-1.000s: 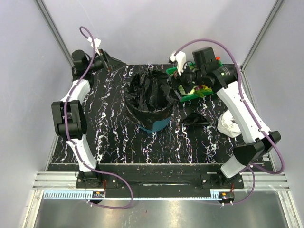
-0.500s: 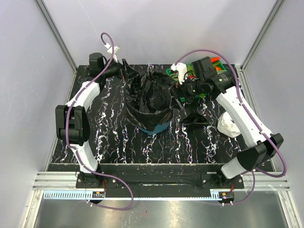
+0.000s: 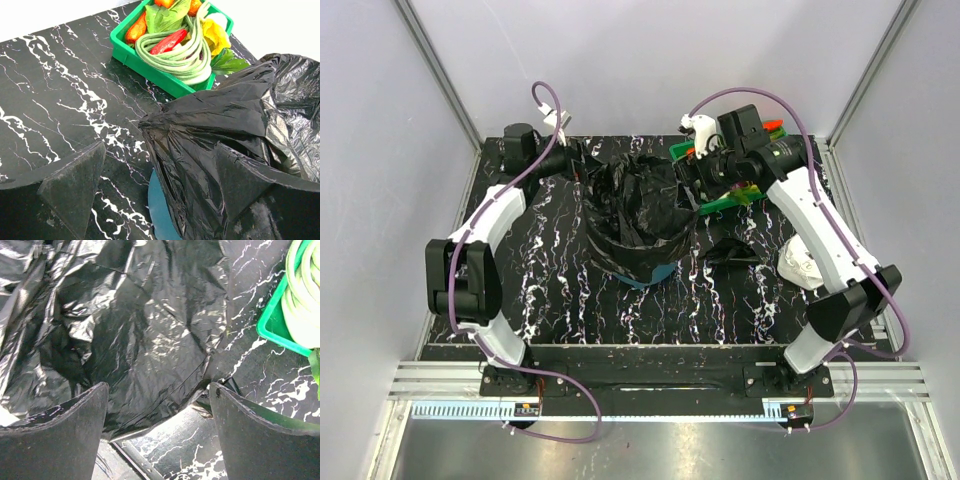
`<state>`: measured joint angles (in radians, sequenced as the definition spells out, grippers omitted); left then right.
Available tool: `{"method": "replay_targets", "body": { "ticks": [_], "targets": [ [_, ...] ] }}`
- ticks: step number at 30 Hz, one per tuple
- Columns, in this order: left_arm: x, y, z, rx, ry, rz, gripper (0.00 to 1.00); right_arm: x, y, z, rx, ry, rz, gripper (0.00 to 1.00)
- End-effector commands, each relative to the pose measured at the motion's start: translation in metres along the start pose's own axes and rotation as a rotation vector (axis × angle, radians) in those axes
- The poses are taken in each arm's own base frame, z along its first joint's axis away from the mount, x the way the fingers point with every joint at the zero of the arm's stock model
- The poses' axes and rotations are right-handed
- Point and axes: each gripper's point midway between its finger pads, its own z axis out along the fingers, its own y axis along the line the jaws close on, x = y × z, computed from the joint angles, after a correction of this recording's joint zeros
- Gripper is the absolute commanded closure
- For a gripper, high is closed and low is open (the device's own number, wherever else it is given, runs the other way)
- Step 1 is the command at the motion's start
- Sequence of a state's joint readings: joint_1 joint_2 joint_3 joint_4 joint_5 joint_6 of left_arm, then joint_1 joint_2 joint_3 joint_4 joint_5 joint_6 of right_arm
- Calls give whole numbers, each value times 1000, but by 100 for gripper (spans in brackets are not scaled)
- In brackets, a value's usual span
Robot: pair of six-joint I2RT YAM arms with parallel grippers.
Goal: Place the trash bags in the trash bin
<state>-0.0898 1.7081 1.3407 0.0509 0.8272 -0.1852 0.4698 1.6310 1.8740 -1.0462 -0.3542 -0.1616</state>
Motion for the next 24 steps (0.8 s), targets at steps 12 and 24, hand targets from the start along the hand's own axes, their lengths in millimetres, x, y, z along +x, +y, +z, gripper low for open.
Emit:
{"method": "replay_targets", "body": {
  "ticks": [12,24],
  "targets": [
    [-22,-22,-22,-13,-45,158,5,-14,-40,30,123,45,16,52],
    [-21,-20,-58,-59,-26,245,1,-49,-66,50,130,57,-229,85]
  ]
}}
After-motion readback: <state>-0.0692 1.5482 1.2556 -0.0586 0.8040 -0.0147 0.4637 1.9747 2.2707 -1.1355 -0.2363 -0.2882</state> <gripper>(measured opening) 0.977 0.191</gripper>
